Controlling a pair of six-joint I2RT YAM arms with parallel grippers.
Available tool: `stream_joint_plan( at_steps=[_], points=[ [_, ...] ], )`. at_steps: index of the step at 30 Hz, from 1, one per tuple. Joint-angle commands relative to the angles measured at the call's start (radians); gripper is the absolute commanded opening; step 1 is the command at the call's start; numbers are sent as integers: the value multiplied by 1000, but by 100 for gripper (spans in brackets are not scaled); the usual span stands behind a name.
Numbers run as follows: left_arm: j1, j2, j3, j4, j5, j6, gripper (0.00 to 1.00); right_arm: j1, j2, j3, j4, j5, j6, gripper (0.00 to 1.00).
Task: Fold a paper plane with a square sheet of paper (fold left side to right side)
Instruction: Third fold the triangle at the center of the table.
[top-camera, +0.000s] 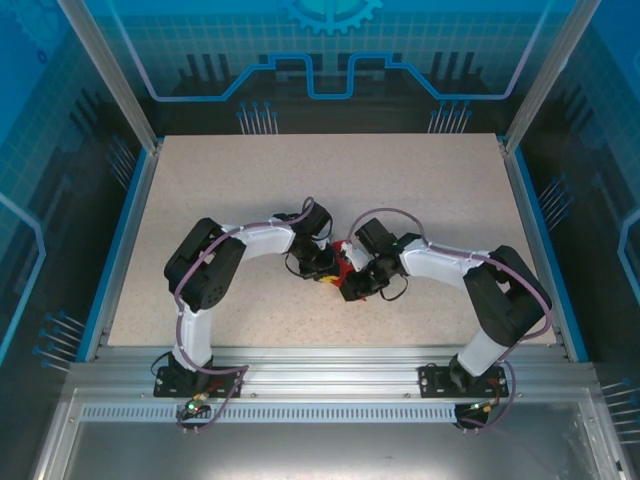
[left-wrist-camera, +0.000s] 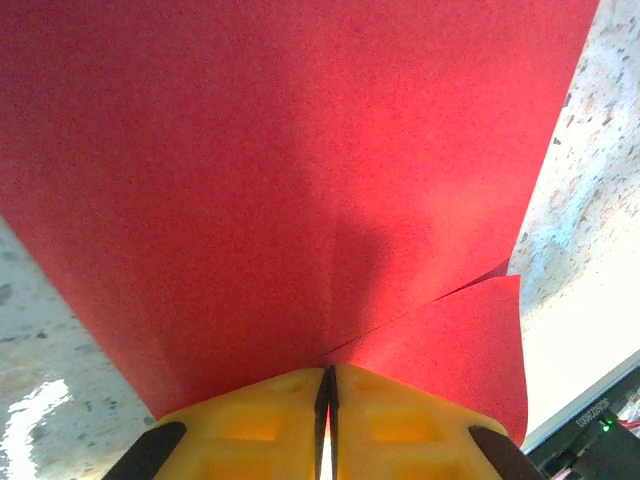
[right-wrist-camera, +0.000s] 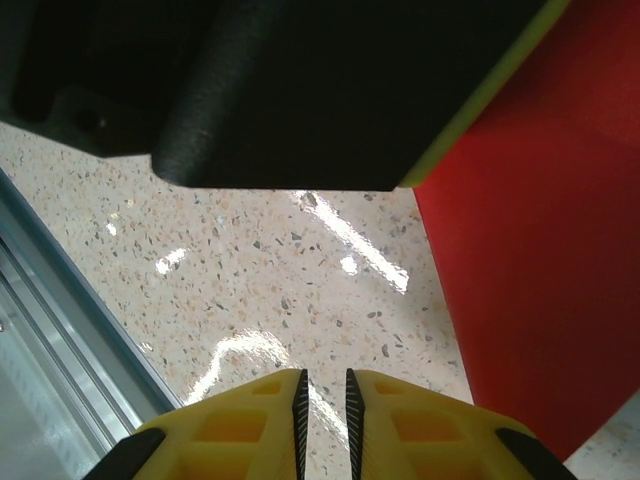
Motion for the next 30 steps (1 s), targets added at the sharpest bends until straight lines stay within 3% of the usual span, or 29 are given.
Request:
stream_joint_plan(
  at_steps=[1, 30],
  points=[
    [-16, 64, -10, -47, -86, -2, 14, -17, 20, 17, -20, 15, 22, 20],
    [-16, 70, 10, -71, -107, 9, 14, -83, 80, -53, -56, 46, 51, 16]
  ],
)
